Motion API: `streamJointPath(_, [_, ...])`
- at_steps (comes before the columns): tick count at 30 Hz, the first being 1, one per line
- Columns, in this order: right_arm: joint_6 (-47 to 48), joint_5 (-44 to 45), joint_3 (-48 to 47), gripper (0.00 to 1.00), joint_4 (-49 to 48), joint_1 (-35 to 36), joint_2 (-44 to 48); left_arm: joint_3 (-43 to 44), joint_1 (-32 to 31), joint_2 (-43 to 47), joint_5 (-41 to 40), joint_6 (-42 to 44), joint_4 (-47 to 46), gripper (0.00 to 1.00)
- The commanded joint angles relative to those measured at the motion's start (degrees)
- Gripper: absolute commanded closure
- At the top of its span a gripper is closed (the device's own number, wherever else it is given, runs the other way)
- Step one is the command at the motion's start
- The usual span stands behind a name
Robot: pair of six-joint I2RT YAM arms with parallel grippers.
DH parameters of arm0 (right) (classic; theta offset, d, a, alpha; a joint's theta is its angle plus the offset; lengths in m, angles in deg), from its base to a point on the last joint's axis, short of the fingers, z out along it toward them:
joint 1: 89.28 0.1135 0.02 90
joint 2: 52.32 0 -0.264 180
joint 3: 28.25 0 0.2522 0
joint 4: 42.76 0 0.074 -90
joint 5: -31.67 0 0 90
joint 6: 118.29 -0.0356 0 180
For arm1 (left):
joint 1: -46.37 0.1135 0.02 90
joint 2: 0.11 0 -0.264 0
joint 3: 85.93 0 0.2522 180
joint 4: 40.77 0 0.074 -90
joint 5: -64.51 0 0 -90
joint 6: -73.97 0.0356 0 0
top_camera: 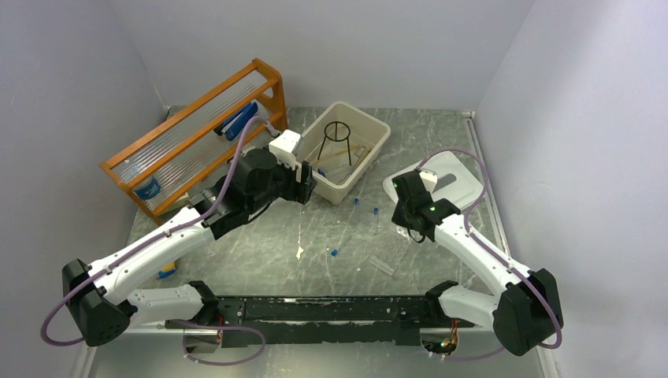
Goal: Organize the chemistry lab equipment
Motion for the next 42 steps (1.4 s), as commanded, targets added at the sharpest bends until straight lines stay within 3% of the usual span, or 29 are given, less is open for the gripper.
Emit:
streamJointPath(1, [-0.3,1.3,1.1,0.94,-3.0,0.3,-1.0,-0.6,0.3,0.0,-1.4,-0.2,-0.2,0.24])
streamJointPath(6, [-0.3,5.0,1.2,0.94,-3.8,2.3,-2.1,-0.9,0.3,0.4,-1.8,-0.1,-0.4,0.24])
streamJointPath(12, [-4.2,19.6,0.7,0.95,-3.5,13.4,-3.5,-1.4,0.4,0.7,-2.5,-0.4,-0.8,0.24])
streamJointPath(17, [-8.0,26.6,2.3,0.95,-4.3,17.1,-5.8,-1.7,0.4,1.2,-3.2,-0.4,-0.8,0.24])
streamJointPath(31, [-6.6,21.0,10.0,0.92,-13.8,18.2,-4.6,-2.4,0.4,1.6,-4.0,-1.0,-1.1,0.24])
streamJointPath(37, [-7.1,20.4,9.6,0.79,-11.6,18.2,-2.6,-2.6,0.5,1.6,-3.9,-1.2,-1.3,0.24])
streamJointPath(42, [-8.0,20.9,7.5,0.55,-9.0,18.1,-2.4,-2.5,0.5,1.5,-3.7,-1.3,-1.2,0.24])
